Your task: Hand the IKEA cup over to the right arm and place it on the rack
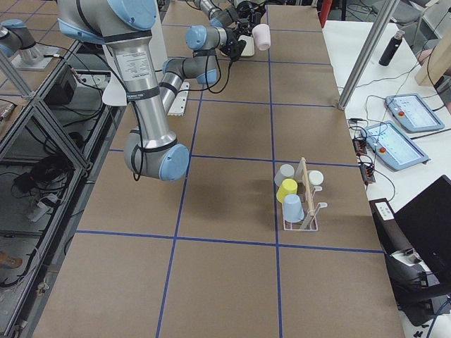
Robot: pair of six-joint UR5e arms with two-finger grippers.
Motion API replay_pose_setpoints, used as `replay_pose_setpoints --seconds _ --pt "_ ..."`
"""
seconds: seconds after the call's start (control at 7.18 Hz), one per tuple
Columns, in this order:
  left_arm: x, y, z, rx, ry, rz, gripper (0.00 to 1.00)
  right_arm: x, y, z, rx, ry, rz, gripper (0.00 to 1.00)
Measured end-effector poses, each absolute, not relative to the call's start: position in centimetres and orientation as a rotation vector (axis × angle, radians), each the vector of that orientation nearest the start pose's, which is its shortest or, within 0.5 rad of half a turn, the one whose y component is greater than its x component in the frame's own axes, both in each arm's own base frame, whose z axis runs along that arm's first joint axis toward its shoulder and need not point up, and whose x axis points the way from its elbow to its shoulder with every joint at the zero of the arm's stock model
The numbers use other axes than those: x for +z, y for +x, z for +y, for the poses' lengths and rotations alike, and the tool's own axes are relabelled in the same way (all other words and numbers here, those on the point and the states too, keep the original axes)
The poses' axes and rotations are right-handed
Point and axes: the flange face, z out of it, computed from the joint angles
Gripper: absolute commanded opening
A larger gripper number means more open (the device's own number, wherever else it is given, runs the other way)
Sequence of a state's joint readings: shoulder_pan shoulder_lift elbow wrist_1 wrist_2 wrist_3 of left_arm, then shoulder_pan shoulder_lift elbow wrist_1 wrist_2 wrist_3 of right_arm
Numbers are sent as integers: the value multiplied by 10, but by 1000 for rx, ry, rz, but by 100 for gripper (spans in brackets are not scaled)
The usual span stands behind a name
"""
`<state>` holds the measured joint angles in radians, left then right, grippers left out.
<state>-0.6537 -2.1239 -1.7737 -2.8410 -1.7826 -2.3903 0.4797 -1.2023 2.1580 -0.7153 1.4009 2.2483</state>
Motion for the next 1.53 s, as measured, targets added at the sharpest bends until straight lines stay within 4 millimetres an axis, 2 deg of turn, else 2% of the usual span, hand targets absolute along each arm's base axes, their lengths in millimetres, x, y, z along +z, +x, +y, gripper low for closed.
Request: replay_pose_setpoints --seconds 0.28,1.39,1.53 --pt "134 363 -415 -694 -369 2137 0 115 -330 -341 992 -117 -1943 98" --pt "131 365 -392 -652 -483 2195 0 111 -330 -345 1054 -150 -1971 97" --pt "131 366 -390 -649 -486 2195 0 112 -331 -345 1056 -149 -1970 94"
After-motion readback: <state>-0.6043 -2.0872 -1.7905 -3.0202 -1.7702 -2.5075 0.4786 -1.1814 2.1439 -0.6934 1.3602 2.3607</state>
